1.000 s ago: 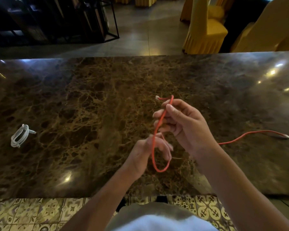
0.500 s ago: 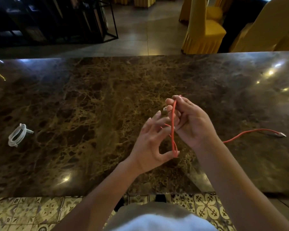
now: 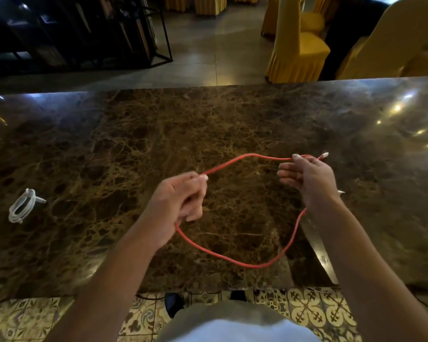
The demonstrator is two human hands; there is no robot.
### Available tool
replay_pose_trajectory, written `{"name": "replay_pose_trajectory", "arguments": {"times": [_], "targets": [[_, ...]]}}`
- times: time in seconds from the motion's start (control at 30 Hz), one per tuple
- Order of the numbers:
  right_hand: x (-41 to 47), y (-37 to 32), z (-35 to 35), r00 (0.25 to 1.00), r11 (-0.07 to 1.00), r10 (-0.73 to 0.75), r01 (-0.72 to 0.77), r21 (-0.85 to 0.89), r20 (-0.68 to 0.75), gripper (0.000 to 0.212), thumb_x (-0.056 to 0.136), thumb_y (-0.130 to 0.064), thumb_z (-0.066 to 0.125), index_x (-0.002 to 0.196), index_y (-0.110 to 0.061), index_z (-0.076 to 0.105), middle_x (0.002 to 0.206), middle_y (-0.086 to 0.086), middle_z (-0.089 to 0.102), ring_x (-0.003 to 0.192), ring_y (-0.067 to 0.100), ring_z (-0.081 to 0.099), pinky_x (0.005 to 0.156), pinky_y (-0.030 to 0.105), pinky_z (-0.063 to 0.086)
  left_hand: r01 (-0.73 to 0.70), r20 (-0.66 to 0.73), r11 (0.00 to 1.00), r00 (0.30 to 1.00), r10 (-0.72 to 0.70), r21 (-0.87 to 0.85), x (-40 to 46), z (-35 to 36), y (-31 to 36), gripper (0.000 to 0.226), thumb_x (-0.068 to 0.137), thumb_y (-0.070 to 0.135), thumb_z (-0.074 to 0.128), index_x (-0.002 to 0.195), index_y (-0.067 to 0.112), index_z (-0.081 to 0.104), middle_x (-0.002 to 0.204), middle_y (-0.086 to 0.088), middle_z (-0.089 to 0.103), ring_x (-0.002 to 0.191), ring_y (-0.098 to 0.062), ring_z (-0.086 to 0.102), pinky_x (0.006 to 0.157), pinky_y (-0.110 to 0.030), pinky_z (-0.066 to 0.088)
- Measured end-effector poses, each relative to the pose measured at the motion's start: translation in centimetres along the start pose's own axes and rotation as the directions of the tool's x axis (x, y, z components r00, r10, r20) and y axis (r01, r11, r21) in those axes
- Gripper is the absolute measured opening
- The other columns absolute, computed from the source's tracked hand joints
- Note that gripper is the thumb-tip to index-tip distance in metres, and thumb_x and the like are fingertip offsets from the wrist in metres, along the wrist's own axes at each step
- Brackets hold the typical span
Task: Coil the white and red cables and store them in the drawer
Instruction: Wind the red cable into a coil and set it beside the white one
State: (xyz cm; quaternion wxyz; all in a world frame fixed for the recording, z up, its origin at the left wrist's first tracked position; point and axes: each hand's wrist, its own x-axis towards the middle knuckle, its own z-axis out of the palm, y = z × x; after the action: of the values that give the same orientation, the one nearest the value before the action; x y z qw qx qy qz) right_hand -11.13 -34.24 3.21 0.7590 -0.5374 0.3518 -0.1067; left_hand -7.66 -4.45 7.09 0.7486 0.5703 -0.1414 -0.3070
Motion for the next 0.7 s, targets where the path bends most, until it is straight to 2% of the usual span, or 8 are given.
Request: {"name": "replay_pose_trajectory", "arguments": {"times": [0.17,0.27,0.33,0.4,0.5,0.57,0.67,0.7], "targets": [[-3.7,-1.5,1.8,0.953,0.937,0.031,0.078,-0.341,0.301,0.040,0.108,-0.039,0.051,0.098,-0.003,0.068,0.083,0.014,0.079,0.075,0.029,0.074,0.065,0.036,0.061,0.061,0.253,0.955,0.967,0.016,-0.292,-0.1,0.8,4.4,0.020,0.101,0.021,0.045,0.102,0.006,0.058,0.051,0.001,0.046,0.038,-0.005,0.031,0.037,-0.019,0.030],[-8.0,-2.5,3.0,0.600,0.829,0.092,0.397,-0.395,0.795,0.035,0.104,-0.031,0.055,0.127,-0.007,0.067,0.120,0.007,0.077,0.114,0.022,0.072,0.099,0.037,0.057,0.061,0.179,0.954,0.984,-0.008,-0.295,1.1,1.6,4.9,0.022,0.104,0.019,0.041,0.102,0.007,0.059,0.054,0.001,0.046,0.037,-0.004,0.035,0.037,-0.018,0.032],[-10.8,-2.0,4.2,0.356,0.735,0.266,0.526,-0.428,0.896,0.031,0.104,-0.027,0.060,0.129,-0.011,0.066,0.118,0.003,0.077,0.111,0.018,0.073,0.100,0.035,0.056,0.011,0.078,0.957,0.997,0.012,-0.289,2.0,2.2,4.9,0.028,0.108,0.021,0.036,0.105,0.007,0.060,0.058,-0.001,0.050,0.040,-0.007,0.038,0.040,-0.021,0.036],[-12.3,-1.4,5.5,0.278,0.741,0.225,0.574,-0.349,0.934,0.021,0.105,-0.017,0.060,0.118,-0.003,0.069,0.098,0.012,0.080,0.091,0.022,0.077,0.087,0.030,0.057,-0.043,0.019,0.952,0.998,0.051,-0.302,2.6,2.5,4.7,0.039,0.111,0.034,0.033,0.118,0.005,0.058,0.072,-0.008,0.062,0.052,-0.013,0.052,0.053,-0.026,0.046],[-12.6,-1.8,6.6,0.215,0.872,0.058,0.465,-0.155,0.975,0.017,0.105,0.004,0.052,0.110,0.010,0.066,0.087,0.027,0.075,0.077,0.019,0.072,0.081,0.028,0.054,0.012,0.122,0.919,0.992,0.039,-0.393,2.4,2.4,3.7,0.079,0.102,0.069,0.026,0.146,0.007,0.046,0.119,-0.022,0.070,0.104,-0.031,0.068,0.090,-0.040,0.054],[-13.2,-2.7,7.7,0.239,0.960,-0.103,0.277,0.033,0.966,0.021,0.103,0.012,0.043,0.111,0.014,0.062,0.085,0.027,0.073,0.080,0.019,0.072,0.083,0.039,0.057,0.060,0.158,0.904,0.987,0.008,-0.423,2.2,3.3,1.5,0.092,0.096,0.077,0.023,0.149,0.006,0.046,0.132,-0.018,0.068,0.123,-0.027,0.065,0.104,-0.041,0.052],[-12.7,-3.4,9.1,0.590,0.918,-0.259,-0.095,0.385,0.765,0.028,0.106,0.003,0.031,0.103,0.007,0.059,0.076,0.015,0.069,0.067,0.013,0.073,0.067,0.024,0.060,-0.035,0.022,0.992,0.999,0.038,-0.121,1.8,5.1,-1.8,0.072,0.107,0.060,0.002,0.119,0.039,0.069,0.105,0.020,0.078,0.102,0.007,0.070,0.087,-0.010,0.053],[-12.2,-3.9,9.4,0.602,0.891,-0.268,-0.143,0.431,0.753,0.026,0.105,-0.002,0.035,0.103,0.006,0.060,0.079,0.017,0.072,0.069,0.016,0.075,0.068,0.026,0.061,-0.007,0.051,1.000,0.999,0.008,-0.023,1.4,5.7,-2.3,0.074,0.106,0.061,0.004,0.116,0.035,0.073,0.107,0.013,0.079,0.105,0.001,0.071,0.091,-0.015,0.054]]}}
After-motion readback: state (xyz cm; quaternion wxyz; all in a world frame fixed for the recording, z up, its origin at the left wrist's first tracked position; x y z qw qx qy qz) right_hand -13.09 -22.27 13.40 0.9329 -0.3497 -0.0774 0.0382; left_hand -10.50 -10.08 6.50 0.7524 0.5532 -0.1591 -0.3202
